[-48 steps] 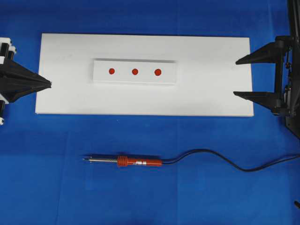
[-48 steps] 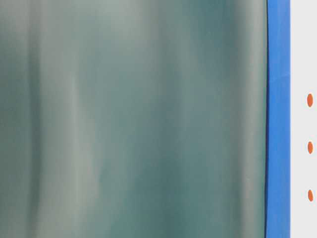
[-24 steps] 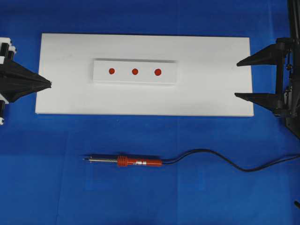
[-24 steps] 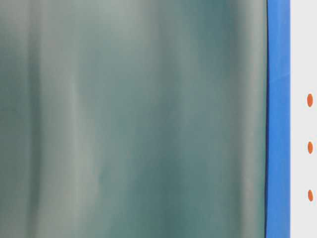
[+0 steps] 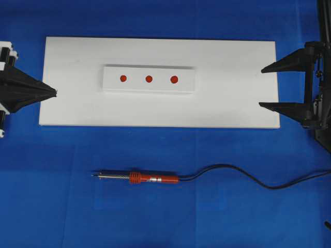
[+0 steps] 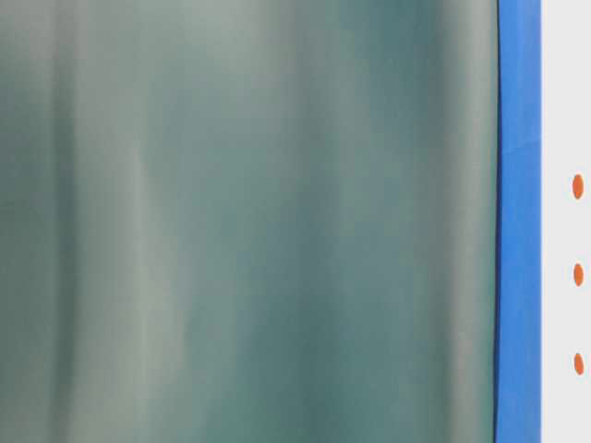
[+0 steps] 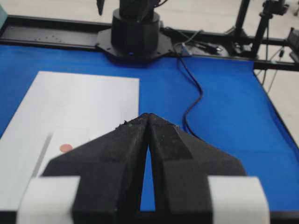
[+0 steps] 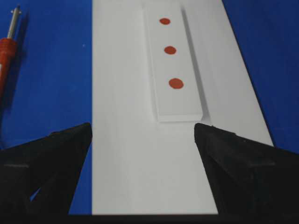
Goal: Touch the tip of the soldering iron to the mark.
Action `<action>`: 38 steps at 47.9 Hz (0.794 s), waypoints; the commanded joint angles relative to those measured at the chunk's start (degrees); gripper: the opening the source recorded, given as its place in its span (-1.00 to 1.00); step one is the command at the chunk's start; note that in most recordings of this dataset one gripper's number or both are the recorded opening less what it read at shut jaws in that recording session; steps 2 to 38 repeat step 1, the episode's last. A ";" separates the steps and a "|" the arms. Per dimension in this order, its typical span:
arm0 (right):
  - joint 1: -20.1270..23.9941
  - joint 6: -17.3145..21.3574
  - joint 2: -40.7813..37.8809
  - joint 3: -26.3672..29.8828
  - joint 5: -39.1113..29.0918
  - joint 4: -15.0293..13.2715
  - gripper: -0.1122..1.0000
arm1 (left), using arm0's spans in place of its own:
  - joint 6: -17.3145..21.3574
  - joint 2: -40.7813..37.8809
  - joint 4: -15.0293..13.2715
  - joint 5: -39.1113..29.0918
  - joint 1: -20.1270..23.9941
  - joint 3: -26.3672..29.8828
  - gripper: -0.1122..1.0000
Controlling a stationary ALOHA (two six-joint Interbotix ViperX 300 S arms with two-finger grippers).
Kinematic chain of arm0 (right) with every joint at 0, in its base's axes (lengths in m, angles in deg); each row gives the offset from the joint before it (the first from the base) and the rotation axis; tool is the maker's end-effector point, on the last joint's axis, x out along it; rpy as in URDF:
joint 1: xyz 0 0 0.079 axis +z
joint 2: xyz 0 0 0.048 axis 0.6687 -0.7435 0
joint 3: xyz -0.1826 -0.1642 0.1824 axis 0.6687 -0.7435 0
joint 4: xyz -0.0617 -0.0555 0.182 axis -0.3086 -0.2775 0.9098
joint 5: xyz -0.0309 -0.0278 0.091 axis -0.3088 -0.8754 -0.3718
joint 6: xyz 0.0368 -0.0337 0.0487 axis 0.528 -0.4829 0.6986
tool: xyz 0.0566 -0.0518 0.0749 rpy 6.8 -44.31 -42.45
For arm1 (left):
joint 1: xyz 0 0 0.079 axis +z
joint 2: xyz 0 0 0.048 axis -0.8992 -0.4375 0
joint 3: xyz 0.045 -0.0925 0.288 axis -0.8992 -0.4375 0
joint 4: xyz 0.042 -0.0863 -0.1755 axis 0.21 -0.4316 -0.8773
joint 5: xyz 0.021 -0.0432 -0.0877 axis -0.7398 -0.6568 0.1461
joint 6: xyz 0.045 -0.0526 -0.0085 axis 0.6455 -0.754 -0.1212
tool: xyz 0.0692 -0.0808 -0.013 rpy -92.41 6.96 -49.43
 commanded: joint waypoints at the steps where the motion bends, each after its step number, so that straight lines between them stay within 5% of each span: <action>1: 0.00 0.09 -0.18 0.88 0.62 0.09 0.73 | 0.00 -0.18 0.09 0.26 -0.18 0.70 -0.80; 38: 0.00 0.09 -0.18 0.88 0.62 0.09 0.73 | 0.00 -0.18 0.09 0.26 -0.18 0.70 -0.80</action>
